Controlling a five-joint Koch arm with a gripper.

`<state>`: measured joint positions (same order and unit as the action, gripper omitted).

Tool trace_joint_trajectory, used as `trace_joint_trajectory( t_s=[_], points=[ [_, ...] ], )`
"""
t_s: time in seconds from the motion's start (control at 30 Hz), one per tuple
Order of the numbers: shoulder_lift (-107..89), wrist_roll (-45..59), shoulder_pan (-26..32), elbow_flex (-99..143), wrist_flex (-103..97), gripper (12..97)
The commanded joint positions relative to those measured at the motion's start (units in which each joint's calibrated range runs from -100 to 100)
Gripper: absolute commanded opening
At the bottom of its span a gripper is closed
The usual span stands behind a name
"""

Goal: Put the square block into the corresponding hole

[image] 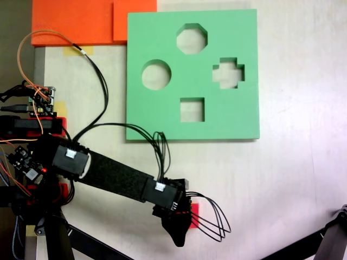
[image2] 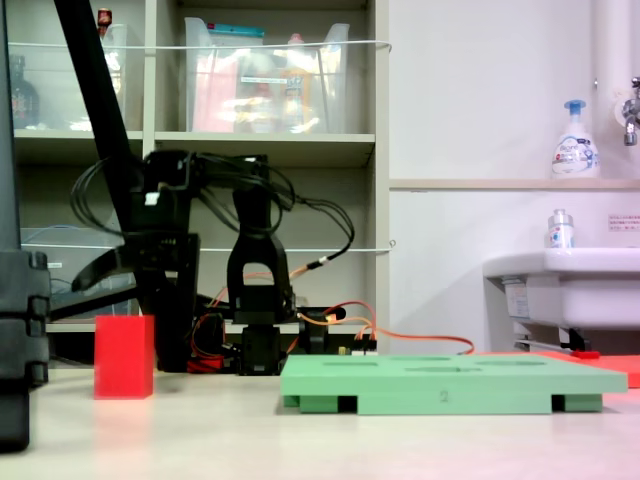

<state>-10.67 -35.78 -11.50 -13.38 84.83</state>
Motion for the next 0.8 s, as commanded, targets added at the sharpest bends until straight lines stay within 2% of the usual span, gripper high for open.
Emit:
trace_joint_trajectory(
  t_s=[0.0,0.2,0.43,0.57,0.77],
  points=[
    [2.57,0.63,-0.49,-3.97,0.63,87.2],
    [7.88,0.73,-0.59,-3.97,-1.29,85.6],
    [9.13,0.73,-0.83,-3.77,-2.16,67.2],
    [9.13,0.73,-1.17,-3.47,-2.26,46.9],
    [8.99,0.68,-1.32,0.91,-2.26,37.1]
  ],
)
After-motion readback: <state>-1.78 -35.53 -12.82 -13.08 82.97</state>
